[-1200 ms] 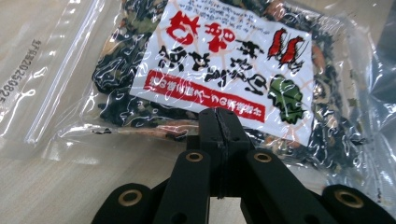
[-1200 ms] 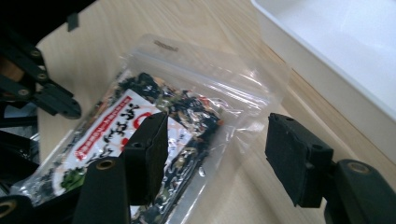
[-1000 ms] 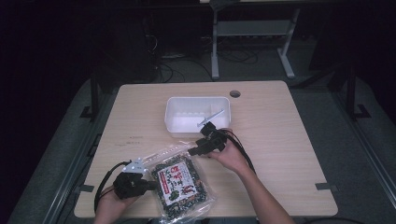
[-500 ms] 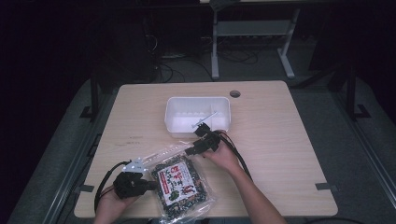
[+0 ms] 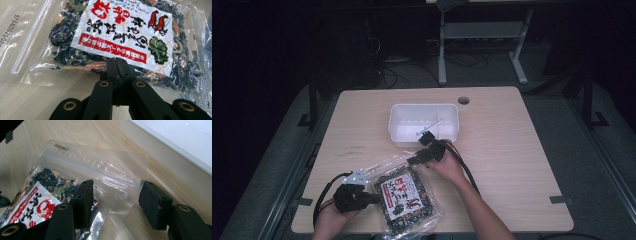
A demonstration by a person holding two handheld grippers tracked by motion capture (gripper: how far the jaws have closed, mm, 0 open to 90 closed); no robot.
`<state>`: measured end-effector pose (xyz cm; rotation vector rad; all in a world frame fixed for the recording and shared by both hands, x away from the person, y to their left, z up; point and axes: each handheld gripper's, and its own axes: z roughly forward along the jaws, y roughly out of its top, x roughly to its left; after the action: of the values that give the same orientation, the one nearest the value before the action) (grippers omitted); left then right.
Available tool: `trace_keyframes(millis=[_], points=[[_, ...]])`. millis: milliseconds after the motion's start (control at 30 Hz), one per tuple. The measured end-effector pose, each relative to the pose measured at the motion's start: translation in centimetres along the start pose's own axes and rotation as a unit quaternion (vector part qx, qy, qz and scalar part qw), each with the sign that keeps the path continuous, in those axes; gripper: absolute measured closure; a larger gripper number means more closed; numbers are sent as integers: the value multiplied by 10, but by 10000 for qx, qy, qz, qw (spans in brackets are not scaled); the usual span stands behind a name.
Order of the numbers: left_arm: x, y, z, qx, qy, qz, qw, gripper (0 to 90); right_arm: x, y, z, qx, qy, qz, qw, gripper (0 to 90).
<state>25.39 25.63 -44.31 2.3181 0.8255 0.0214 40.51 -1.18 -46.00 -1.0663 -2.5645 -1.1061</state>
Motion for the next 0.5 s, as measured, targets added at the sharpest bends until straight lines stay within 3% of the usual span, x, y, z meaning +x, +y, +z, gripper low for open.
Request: trace_keyframes(millis=[500], points=[[-1, 2, 2, 5, -12, -1, 10000, 899, -2, 1, -2, -93, -132, 103, 9998, 713]])
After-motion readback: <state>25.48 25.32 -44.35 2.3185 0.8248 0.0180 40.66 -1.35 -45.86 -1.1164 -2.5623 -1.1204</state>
